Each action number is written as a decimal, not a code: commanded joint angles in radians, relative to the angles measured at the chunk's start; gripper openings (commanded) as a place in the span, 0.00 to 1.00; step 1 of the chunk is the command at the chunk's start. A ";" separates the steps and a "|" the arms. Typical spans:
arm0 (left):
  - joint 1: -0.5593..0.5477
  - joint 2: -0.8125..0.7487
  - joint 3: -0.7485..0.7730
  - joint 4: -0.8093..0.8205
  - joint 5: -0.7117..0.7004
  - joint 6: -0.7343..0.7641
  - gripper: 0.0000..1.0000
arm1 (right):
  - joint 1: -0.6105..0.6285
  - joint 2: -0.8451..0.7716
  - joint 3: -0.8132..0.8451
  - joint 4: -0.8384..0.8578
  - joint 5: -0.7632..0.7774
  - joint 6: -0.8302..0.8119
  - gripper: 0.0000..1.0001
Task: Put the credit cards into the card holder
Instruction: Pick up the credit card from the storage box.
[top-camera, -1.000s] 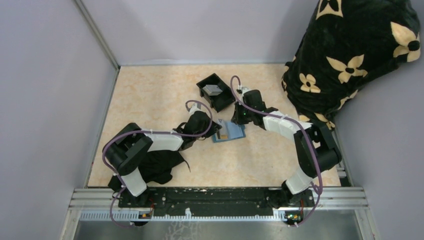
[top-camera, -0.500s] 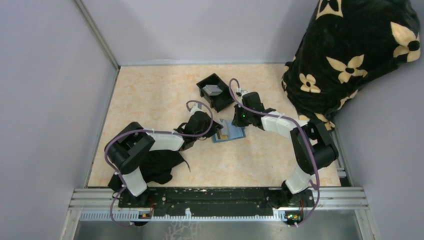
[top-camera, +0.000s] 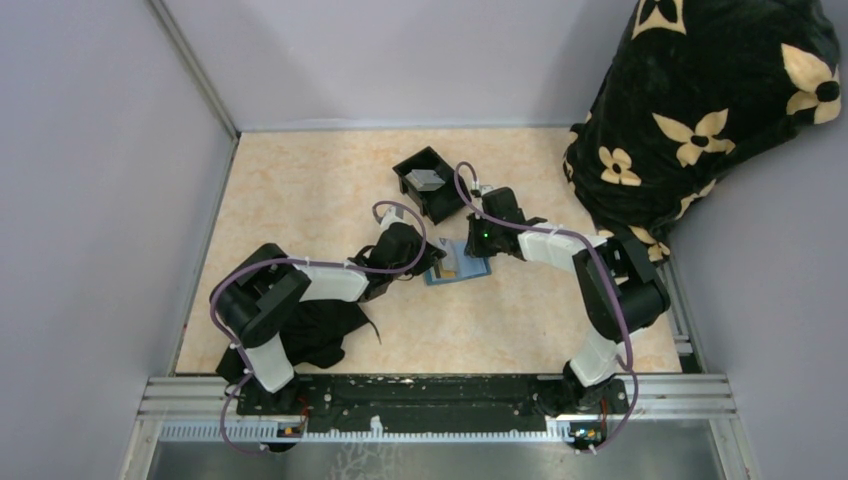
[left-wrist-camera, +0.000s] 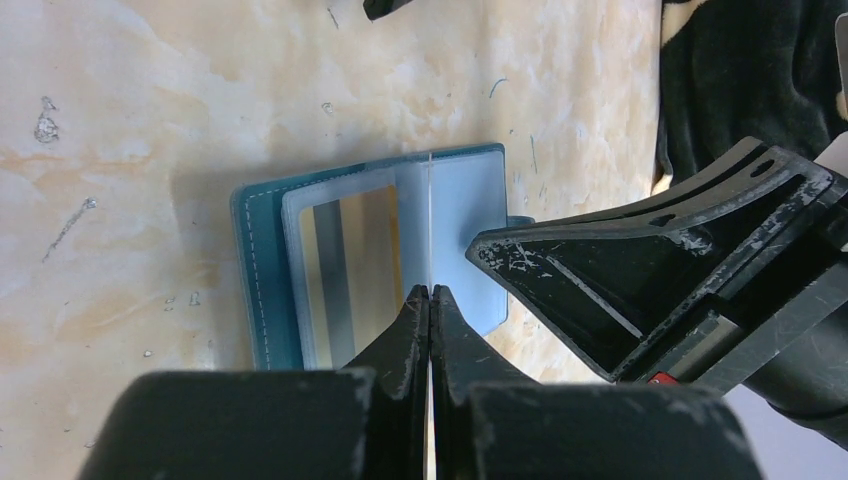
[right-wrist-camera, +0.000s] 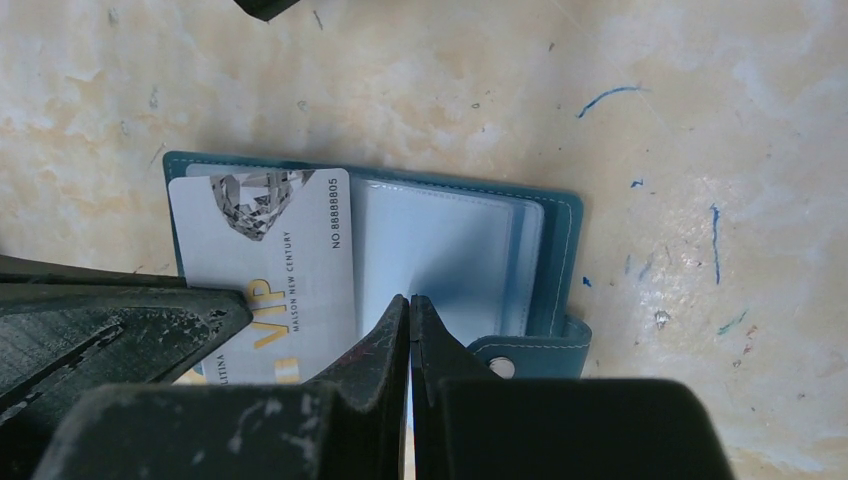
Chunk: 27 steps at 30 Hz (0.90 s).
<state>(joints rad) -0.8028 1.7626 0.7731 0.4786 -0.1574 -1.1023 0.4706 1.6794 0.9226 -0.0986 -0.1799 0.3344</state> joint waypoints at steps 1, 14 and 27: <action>-0.007 0.011 -0.005 0.009 -0.017 0.016 0.00 | 0.007 0.003 0.014 0.024 0.013 -0.005 0.00; -0.007 0.020 -0.008 -0.005 -0.020 0.013 0.00 | 0.010 0.006 0.013 0.006 0.066 -0.014 0.00; -0.007 0.052 0.007 -0.011 -0.011 0.002 0.00 | 0.011 0.001 0.003 -0.030 0.149 -0.023 0.00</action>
<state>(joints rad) -0.8028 1.7908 0.7731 0.4747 -0.1650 -1.1030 0.4751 1.6852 0.9226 -0.1265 -0.0746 0.3260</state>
